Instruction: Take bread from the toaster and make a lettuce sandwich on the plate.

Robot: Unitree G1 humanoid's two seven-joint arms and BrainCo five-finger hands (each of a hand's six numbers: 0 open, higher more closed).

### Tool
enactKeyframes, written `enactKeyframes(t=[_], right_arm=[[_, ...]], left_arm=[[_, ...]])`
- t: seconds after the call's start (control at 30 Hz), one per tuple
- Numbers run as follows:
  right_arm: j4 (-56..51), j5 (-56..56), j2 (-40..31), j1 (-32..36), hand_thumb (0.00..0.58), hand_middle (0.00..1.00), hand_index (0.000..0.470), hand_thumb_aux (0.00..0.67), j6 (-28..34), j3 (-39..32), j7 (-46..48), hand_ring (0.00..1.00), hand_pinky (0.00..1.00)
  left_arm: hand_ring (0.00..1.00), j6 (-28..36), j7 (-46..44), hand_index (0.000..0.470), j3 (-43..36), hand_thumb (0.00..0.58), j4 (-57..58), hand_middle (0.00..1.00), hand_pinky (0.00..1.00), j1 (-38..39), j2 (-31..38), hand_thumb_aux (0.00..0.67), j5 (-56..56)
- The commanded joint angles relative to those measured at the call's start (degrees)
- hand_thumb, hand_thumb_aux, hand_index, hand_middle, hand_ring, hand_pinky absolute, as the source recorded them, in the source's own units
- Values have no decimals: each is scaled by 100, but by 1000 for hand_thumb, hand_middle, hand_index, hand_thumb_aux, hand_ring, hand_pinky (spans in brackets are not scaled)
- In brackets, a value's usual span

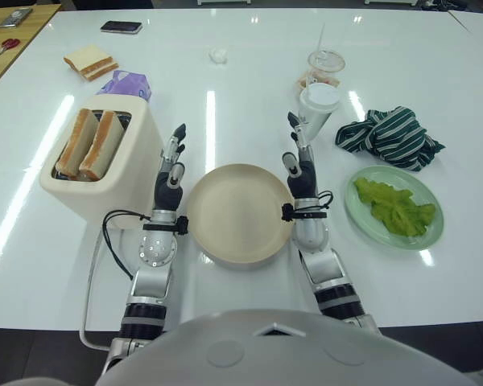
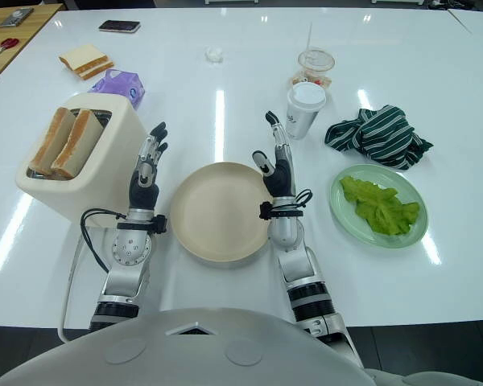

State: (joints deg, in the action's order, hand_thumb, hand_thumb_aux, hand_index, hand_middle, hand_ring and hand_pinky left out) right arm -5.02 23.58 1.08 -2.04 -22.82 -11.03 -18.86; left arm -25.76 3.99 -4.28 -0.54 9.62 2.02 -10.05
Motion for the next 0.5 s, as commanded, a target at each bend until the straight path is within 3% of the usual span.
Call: enactKeyframes(t=[0.03, 0.37, 0.5], right_arm=[[-49, -28, 17, 32, 0, 0, 0, 0, 47, -7, 33, 0, 0], [-66, -195, 76, 29, 0, 0, 0, 0, 75, 1, 125, 0, 0], [-41, -147, 73, 22, 0, 0, 0, 0, 63, 2, 113, 0, 0]], left_arm=[[0, 7, -19, 0, 4, 0, 21, 0, 0, -5, 16, 0, 18], [0, -6, -20, 0, 11, 0, 15, 0, 0, -4, 22, 0, 17], [0, -38, -20, 0, 113, 0, -551, 0, 0, 33, 149, 0, -93]])
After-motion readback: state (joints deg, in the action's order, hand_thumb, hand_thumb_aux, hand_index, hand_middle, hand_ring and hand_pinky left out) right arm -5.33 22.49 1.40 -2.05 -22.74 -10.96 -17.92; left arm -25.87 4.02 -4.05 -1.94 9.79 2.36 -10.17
